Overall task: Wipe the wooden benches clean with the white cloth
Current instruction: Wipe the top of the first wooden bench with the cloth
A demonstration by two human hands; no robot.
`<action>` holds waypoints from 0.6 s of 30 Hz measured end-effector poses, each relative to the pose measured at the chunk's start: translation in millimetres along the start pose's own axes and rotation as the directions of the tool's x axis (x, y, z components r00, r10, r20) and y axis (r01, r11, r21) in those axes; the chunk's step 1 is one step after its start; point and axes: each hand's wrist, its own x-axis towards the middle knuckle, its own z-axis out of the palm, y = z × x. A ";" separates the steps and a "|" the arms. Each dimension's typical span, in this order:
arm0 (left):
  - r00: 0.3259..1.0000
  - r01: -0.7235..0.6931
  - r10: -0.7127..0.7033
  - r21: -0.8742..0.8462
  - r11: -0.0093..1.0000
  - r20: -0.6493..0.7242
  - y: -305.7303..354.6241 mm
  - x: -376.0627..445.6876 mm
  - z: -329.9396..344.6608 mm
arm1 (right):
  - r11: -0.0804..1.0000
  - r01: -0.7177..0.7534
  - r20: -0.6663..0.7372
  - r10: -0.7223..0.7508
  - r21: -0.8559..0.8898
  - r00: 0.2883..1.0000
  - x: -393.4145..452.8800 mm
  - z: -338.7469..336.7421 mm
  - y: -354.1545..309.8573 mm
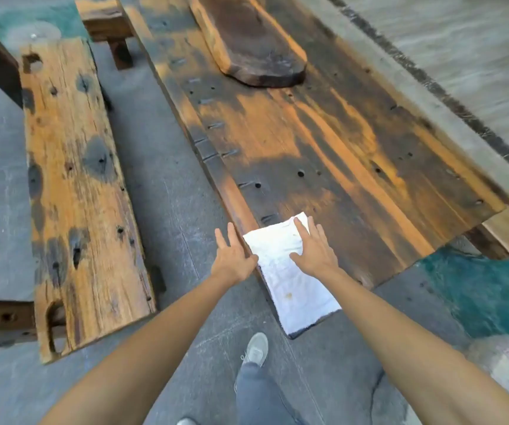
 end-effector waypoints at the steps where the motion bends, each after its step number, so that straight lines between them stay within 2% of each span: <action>1: 1.000 0.026 -0.026 -0.015 1.000 0.016 -0.5 4.9 4.4 | 0.998 0.047 0.043 -0.045 -0.031 0.998 10.7 3.2 -2.0; 4: 0.990 0.134 -0.127 -0.141 0.981 0.059 -1.6 13.2 14.2 | 0.988 0.122 0.174 -0.104 -0.099 0.979 37.8 7.3 -15.2; 8: 0.969 0.191 -0.239 -0.412 0.891 -0.067 -9.3 15.0 40.1 | 0.974 0.198 0.269 -0.164 -0.107 0.949 65.2 20.4 -40.3; 10: 0.950 0.231 -0.304 -0.500 0.835 -0.070 -14.6 13.4 54.7 | 0.977 0.207 0.297 -0.182 -0.053 0.937 74.1 26.1 -53.7; 13: 0.938 0.333 -0.328 -0.559 0.760 0.113 -17.5 11.4 78.2 | 0.982 0.189 0.338 -0.184 0.018 0.923 79.3 37.5 -66.1; 15: 0.923 0.384 -0.301 -0.552 0.740 0.239 -14.8 6.8 91.8 | 0.982 0.186 0.322 -0.163 -0.041 0.932 79.3 43.2 -67.2; 18: 0.905 0.414 -0.296 -0.481 0.772 0.305 -16.8 0.1 109.4 | 0.969 0.172 0.230 -0.128 -0.180 0.965 77.0 46.8 -67.0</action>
